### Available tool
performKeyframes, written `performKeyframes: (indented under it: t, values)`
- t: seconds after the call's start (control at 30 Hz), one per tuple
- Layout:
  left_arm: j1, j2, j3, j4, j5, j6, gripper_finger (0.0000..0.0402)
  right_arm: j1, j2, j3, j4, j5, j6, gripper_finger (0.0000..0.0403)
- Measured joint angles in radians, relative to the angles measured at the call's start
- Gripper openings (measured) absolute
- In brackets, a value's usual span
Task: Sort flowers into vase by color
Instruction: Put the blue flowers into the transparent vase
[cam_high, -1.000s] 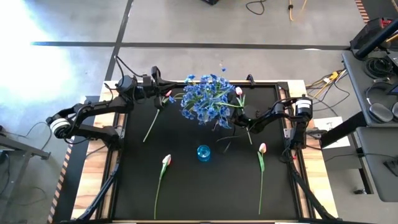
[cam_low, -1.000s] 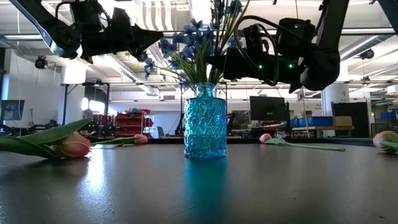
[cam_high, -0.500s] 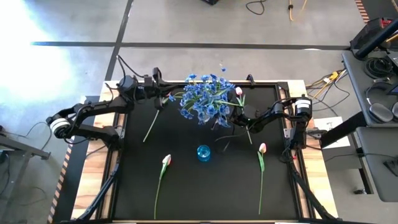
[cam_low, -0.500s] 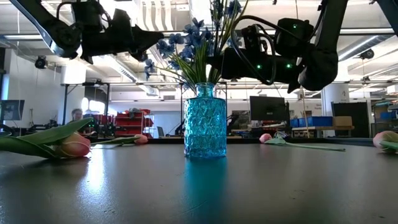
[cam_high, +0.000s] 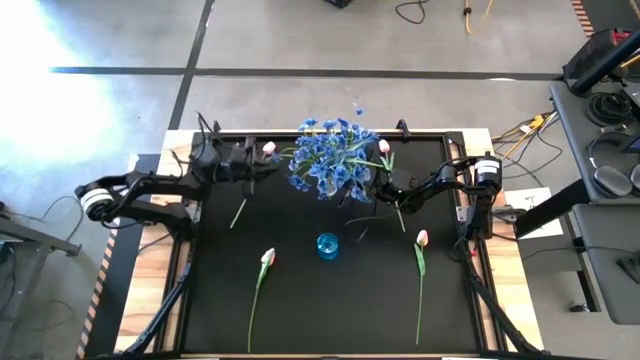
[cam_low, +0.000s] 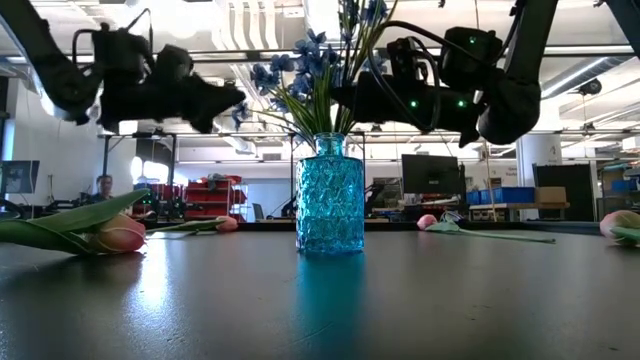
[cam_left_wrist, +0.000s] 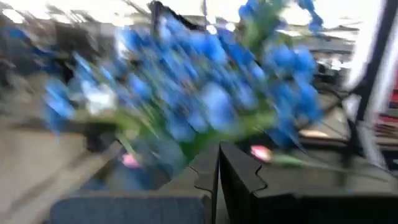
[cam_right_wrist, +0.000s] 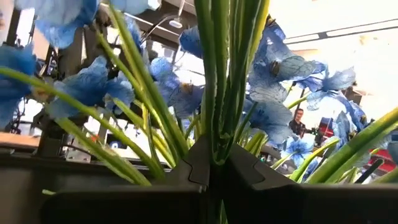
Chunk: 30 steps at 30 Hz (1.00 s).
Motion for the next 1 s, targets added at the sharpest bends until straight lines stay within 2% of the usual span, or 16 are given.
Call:
performKeyframes:
  t: [0.27, 0.47, 0.63, 0.87, 1.0]
  values:
    - [-0.15, 0.079, -0.07, -0.003, 0.021, -0.017, 0.0, 0.0, 0.0, 0.005, 0.0, 0.05, 0.027, 0.0012]
    - [-0.215, 0.184, -0.058, 0.0, -0.185, -0.017, 0.0, 0.0, 0.012, 0.005, 0.002, 0.052, 0.056, 0.0012]
    - [-0.231, 0.294, -0.008, 0.012, -0.279, -0.017, 0.0, 0.0, 0.025, 0.006, 0.001, 0.052, 0.066, 0.0012]
    - [-0.238, 0.447, 0.088, 0.052, -0.282, -0.017, 0.0, 0.0, 0.027, 0.007, -0.02, 0.053, 0.111, 0.0013]
    - [-0.246, 0.495, 0.117, 0.085, -0.274, -0.017, 0.0, 0.0, 0.027, 0.008, -0.047, 0.076, 0.117, 0.0013]
